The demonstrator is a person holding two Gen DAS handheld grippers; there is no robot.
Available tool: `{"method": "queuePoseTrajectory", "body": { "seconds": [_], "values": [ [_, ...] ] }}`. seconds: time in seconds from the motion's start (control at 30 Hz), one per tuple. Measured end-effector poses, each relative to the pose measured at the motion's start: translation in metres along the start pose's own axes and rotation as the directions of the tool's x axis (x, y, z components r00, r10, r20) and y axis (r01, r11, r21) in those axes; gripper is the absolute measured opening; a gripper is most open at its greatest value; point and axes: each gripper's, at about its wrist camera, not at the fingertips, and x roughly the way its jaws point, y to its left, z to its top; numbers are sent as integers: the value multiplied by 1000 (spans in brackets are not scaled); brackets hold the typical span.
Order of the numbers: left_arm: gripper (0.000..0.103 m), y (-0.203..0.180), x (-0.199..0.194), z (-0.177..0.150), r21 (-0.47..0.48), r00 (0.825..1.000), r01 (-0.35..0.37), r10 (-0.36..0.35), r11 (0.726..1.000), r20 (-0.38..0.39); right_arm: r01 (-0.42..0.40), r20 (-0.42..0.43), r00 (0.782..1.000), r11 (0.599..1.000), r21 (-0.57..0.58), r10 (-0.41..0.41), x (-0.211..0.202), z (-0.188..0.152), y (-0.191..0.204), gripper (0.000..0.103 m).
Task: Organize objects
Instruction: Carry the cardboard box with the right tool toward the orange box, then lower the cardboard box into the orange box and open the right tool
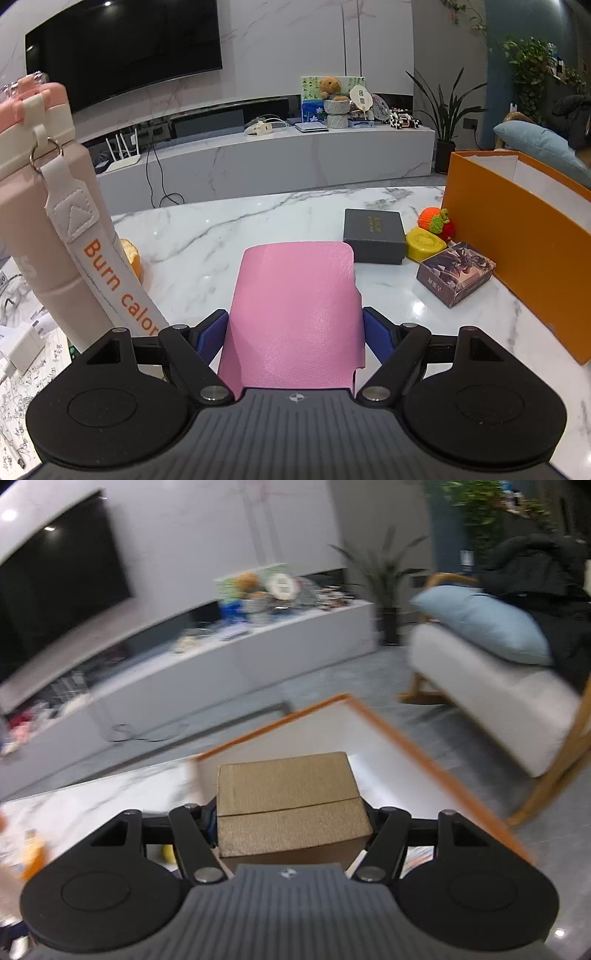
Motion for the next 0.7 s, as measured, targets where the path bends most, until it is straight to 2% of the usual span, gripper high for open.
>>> {"method": "queuePoseTrajectory", "body": {
  "seconds": [0.07, 0.1, 0.17, 0.2, 0.23, 0.33, 0.7],
  "values": [
    [90, 1, -1, 0, 0, 1000, 1, -1, 1000, 1, 56, -45, 997, 998, 15, -56, 24, 9, -17, 66],
    [91, 1, 0, 0, 0, 1000, 2, -2, 1000, 0, 54, -100, 994, 998, 37, -50, 38, 11, -24, 66],
    [90, 0, 1, 0, -2, 1000, 11, -11, 1000, -7, -23, -221, 974, 995, 96, 44, 65, 15, -36, 66],
    [90, -1, 2, -1, 0, 1000, 15, -15, 1000, -10, -37, -249, 967, 994, 105, 62, 76, 16, -39, 66],
    [90, -2, 3, -2, 5, 1000, 17, -17, 1000, -15, -13, -260, 965, 996, 89, 36, 85, 16, -39, 66],
    [90, -4, 6, -4, 18, 999, 22, -22, 1000, -27, 116, -268, 956, 993, -17, -117, 111, 15, -37, 66],
    [90, -1, 10, -8, 22, 998, 39, -38, 999, -51, 124, -373, 919, 992, -39, -130, 157, 5, -42, 66]
  ]
}}
